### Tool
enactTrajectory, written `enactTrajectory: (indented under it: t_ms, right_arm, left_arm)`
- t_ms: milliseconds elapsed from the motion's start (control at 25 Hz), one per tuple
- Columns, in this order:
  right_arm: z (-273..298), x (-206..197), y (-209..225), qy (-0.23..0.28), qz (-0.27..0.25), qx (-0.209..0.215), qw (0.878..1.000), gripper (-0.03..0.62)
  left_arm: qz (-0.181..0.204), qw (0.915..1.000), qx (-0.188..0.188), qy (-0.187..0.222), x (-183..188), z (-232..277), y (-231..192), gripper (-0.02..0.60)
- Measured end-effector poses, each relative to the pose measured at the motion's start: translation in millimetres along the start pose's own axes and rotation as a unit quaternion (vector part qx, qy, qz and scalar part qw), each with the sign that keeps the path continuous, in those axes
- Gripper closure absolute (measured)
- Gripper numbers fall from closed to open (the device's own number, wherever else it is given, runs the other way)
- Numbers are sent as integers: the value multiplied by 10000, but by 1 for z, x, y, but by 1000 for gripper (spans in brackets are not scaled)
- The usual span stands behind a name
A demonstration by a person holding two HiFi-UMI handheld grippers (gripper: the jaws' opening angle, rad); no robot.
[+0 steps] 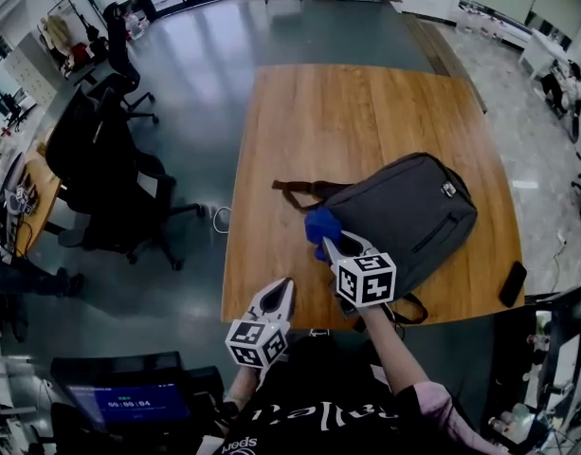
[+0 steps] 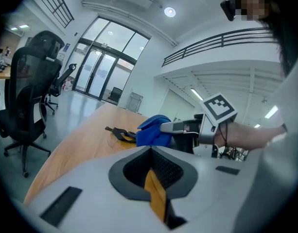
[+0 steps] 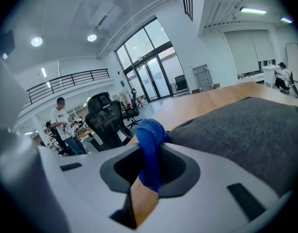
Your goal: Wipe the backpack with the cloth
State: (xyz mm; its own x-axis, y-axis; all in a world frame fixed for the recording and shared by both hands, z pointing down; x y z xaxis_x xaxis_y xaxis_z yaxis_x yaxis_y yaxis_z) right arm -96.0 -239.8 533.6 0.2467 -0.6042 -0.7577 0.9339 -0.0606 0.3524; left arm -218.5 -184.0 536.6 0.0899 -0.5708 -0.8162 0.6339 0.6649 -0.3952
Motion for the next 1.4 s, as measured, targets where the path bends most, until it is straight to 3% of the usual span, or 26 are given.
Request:
enactTrajectory:
  t_ms: [360,720,1080,1400]
  right_arm:
    - [-34,-36,-24,-461,-204,503,9975,528]
    - [-99,-76,-18,-859,-587,1295,9861,528]
    - [-152,-114,20,-1290,-829,1864,9704,528]
    - [-185,-132,46,-1546,-1202,2564,9465,528]
  left_arm:
    - [-72,9997,228,102,11,4,9,583]
    - [-272,9968,712,252,-11,4,64,583]
    - [-376,9939,977,349,-23,17,108,583]
    - [-477,9909,1182,440,-39,37,140,583]
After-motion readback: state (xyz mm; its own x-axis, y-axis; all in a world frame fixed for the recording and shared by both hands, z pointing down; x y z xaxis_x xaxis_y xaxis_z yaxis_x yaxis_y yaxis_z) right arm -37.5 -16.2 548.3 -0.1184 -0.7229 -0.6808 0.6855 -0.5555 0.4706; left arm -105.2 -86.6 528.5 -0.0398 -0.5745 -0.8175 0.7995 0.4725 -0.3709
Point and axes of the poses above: the fingertips, and each gripper's own axes: z forward along the fingers, y to its right, x out of its top, the point moved 1 cm from there along -z, backward along the fingers, and after that the axes turned 5 degrees about -y, right-handed, at the moved point
